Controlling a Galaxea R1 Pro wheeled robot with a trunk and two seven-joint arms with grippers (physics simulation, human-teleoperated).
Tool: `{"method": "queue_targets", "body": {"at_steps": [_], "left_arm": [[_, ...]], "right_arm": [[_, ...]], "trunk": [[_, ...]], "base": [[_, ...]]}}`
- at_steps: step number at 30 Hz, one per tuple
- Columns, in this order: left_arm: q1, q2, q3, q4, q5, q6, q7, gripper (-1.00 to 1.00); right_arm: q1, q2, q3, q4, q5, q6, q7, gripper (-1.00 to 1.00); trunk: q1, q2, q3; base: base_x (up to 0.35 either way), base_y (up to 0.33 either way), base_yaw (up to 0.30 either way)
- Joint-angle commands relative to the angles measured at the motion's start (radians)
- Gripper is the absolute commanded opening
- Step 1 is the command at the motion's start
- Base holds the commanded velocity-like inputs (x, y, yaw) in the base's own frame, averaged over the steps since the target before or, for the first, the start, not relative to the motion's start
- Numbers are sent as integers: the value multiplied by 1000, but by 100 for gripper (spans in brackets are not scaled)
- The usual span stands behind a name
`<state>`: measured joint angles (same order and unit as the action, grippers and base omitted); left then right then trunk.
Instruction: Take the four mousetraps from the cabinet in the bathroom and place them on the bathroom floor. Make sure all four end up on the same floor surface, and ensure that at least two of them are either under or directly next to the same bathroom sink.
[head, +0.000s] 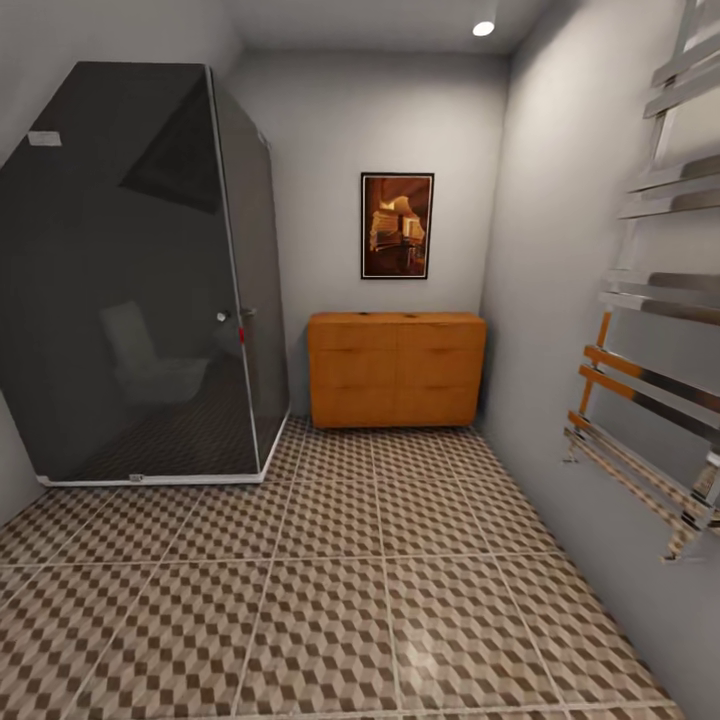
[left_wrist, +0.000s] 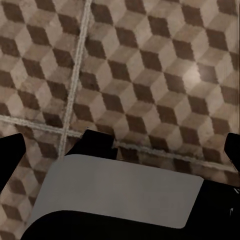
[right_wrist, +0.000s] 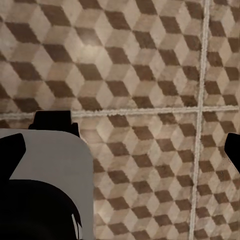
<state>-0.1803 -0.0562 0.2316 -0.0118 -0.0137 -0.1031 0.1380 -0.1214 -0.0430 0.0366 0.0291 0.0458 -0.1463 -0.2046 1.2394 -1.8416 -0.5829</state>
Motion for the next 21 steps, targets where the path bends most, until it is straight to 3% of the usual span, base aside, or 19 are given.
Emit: {"method": "queue_targets", "body": {"at_steps": [1,21], "left_arm": [[-1,0,5,1,-1,-4,3,100],[-1,-4,5,0,-3,-4,4,100]], "right_arm": [[-1,0,3,3,5,-4,-4,100],[-1,0,3,3,5,-4,-4,100]], "trunk": [[0,0,-1],[0,0,-1]], "base": [[167,0,0],[44,0,0]]}}
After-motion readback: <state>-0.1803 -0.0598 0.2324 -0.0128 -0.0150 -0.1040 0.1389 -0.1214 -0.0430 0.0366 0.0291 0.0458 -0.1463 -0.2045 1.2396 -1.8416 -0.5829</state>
